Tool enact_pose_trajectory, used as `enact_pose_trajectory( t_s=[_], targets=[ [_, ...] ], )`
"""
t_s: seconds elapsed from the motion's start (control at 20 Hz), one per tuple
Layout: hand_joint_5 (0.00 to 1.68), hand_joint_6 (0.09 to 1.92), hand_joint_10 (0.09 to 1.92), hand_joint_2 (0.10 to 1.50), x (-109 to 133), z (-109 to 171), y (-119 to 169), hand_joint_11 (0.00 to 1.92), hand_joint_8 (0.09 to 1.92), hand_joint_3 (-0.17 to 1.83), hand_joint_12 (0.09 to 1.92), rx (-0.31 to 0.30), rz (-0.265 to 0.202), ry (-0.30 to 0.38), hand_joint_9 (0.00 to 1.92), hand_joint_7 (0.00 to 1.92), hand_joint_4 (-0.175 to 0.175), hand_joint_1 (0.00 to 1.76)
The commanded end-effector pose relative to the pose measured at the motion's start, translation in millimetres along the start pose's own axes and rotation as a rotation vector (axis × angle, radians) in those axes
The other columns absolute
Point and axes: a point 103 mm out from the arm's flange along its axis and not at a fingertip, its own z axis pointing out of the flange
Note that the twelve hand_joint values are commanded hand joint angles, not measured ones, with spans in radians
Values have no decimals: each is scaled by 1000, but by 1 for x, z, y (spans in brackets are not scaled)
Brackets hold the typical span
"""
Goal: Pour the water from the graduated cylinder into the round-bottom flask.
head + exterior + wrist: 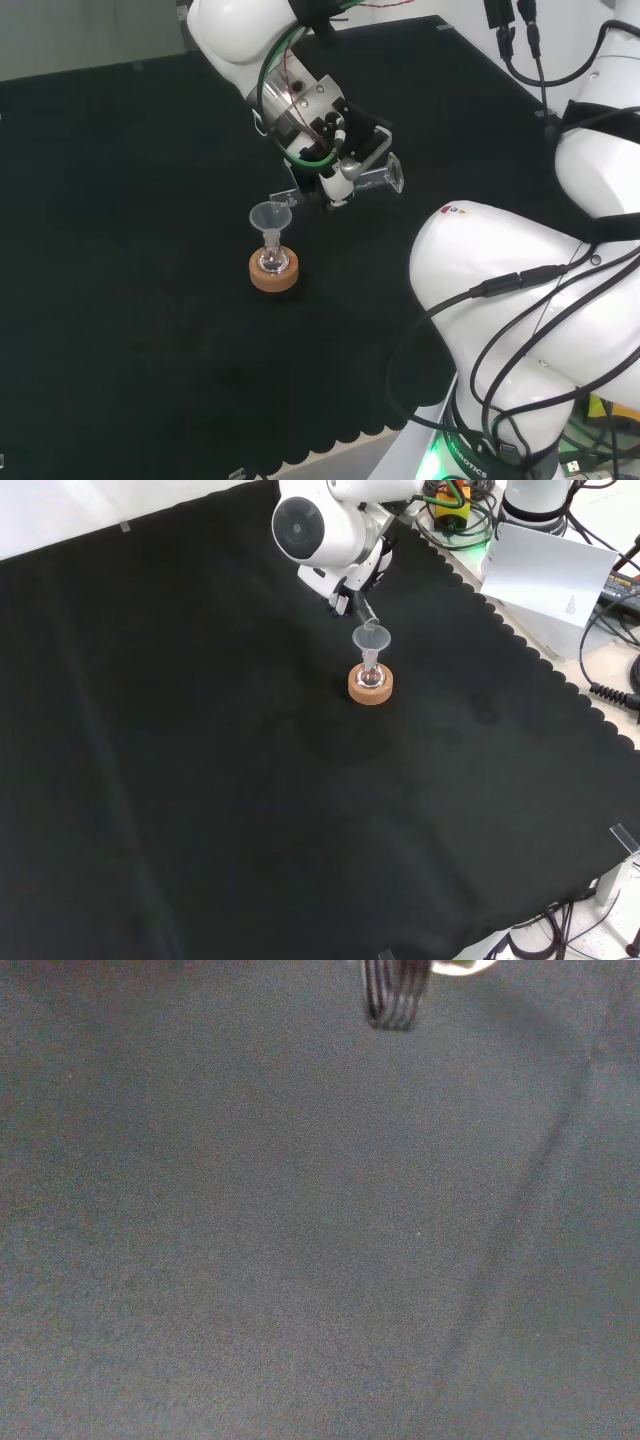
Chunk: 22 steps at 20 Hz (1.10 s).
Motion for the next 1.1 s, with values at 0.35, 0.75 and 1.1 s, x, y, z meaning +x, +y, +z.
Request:
enact_pose_trajectory(
  t_s=[0.35, 0.75, 1.1],
  targets=[
    [825, 977, 651, 954, 0, -2, 0, 959, 794, 729, 908, 27, 25, -6, 1026, 858, -82, 1434],
    [825, 977, 653, 954, 0, -2, -1, 959, 794, 729, 908, 24, 20, -8, 1026, 858, -82, 1434],
    [825, 978, 653, 954, 2, -4, -3, 959, 795, 729, 908, 30, 33, -12, 1026, 858, -82, 1434]
  ],
)
